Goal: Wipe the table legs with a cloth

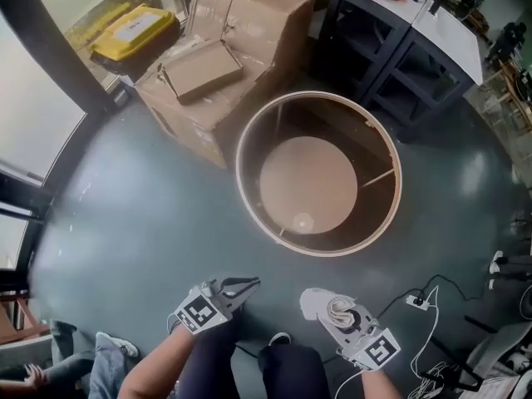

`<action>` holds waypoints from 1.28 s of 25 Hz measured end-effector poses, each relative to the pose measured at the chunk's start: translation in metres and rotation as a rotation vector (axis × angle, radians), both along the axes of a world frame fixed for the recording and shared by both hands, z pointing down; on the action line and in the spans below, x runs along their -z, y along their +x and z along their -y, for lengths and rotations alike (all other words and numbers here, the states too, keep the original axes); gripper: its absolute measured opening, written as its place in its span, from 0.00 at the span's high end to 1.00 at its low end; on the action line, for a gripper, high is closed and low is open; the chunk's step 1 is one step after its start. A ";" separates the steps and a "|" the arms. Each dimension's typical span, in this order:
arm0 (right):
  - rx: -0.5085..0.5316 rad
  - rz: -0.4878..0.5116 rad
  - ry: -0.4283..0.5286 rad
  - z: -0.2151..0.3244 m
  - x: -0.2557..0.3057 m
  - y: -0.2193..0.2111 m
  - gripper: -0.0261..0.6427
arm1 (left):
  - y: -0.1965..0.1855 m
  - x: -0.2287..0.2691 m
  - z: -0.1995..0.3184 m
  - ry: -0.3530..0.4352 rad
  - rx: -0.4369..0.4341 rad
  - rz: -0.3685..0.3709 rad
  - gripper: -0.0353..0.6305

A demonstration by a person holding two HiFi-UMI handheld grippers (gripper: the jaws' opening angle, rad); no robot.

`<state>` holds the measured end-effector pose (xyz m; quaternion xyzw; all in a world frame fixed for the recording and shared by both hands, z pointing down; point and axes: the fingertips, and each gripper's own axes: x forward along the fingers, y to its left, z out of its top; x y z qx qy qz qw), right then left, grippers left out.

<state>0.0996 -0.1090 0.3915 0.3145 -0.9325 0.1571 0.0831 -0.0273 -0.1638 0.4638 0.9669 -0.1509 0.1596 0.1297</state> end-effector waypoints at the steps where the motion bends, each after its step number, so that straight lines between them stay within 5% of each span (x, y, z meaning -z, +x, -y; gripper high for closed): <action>1: 0.009 0.005 0.004 0.003 -0.018 -0.001 0.85 | 0.000 -0.013 0.002 0.019 0.003 -0.002 0.94; 16: 0.102 -0.019 0.183 0.067 -0.258 -0.051 0.85 | -0.003 -0.175 0.020 0.252 -0.179 -0.011 0.94; 32: 0.013 0.001 0.217 0.118 -0.340 -0.050 0.85 | 0.002 -0.252 -0.027 0.272 -0.331 0.041 0.94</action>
